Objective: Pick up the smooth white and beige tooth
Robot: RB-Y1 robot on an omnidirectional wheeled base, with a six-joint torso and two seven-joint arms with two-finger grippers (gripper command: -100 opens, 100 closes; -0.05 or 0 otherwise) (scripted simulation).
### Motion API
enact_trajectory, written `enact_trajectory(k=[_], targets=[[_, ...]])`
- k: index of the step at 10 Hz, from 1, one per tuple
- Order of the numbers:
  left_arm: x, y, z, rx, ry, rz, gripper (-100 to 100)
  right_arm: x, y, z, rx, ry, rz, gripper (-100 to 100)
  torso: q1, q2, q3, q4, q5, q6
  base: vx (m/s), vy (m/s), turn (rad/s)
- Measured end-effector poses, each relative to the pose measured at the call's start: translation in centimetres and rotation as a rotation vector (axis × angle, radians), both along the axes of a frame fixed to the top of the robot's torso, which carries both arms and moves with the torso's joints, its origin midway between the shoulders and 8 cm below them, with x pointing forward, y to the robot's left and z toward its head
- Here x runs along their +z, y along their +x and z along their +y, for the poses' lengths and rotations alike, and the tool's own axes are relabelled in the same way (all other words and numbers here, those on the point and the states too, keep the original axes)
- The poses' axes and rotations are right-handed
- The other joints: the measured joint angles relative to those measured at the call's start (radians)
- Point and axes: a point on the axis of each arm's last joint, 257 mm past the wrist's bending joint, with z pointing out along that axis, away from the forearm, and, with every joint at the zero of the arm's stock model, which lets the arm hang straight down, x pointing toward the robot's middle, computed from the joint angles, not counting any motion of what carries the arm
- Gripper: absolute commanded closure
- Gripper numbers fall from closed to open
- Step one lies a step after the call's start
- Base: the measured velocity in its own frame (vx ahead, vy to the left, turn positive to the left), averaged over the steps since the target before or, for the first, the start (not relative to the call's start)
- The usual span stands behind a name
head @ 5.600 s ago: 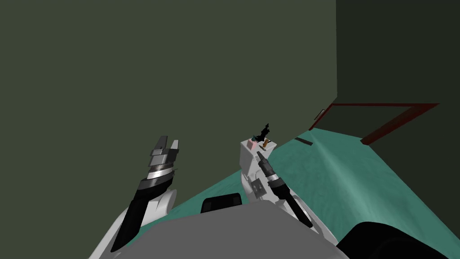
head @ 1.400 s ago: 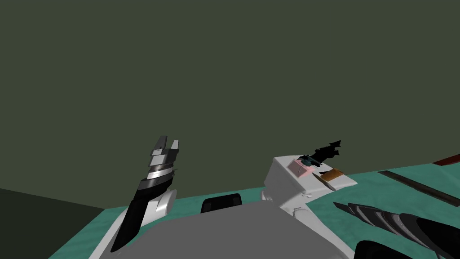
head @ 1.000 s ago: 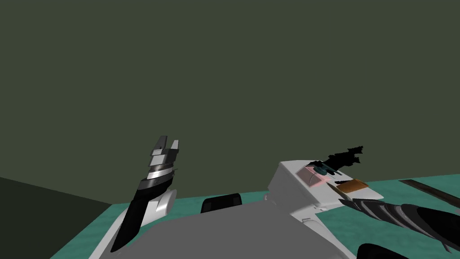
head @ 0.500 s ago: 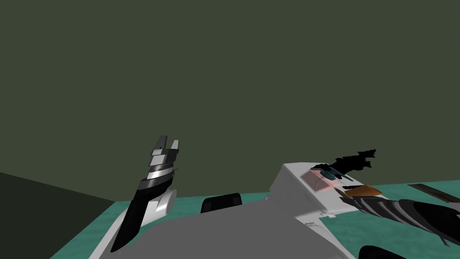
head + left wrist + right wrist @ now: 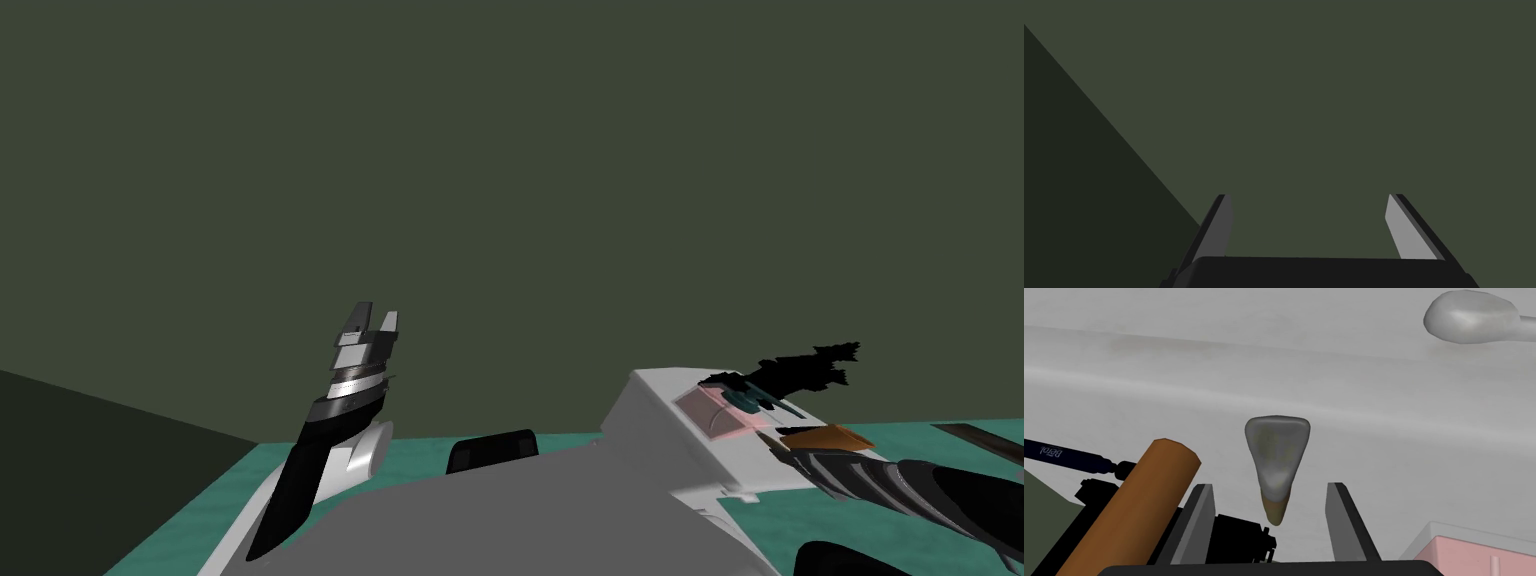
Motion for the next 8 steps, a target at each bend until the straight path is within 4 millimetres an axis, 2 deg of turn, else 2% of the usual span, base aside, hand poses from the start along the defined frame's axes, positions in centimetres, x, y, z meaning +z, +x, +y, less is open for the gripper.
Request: enact_trajectory(k=[3, 4, 5, 7, 8], targets=[[0.0, 0.0, 0.0, 0.000, 0.000, 0.000, 0, 0.0, 0.0, 0.0, 0.000, 0.001, 0.000, 100, -0.001, 0.000, 0.000, 0.000, 0.000, 0.000, 0.000, 0.000, 0.000], [0.0, 0.0, 0.0, 0.000, 0.000, 0.000, 0, 0.0, 0.0, 0.0, 0.000, 0.001, 0.000, 0, -0.001, 0.000, 0.000, 0.000, 0.000, 0.000, 0.000, 0.000, 0.000], [0.0, 0.0, 0.0, 0.000, 0.000, 0.000, 0, 0.0, 0.0, 0.0, 0.000, 0.001, 0.000, 100, -0.001, 0.000, 0.000, 0.000, 0.000, 0.000, -0.024, 0.045, -0.078], [0.0, 0.0, 0.0, 0.001, 0.000, 0.001, 0, 1.1, 1.1, -0.5, 0.012, -0.003, 0.000, 100, 0.004, 0.002, 0.001, 0.001, 0.001, 0.002, -0.032, 0.056, -0.057], [0.0, 0.0, 0.0, 0.001, 0.000, 0.001, 0, 1.2, 1.1, -0.5, 0.012, -0.001, -0.001, 0, 0.002, 0.001, 0.001, 0.000, 0.000, 0.002, -0.004, 0.007, -0.001]])
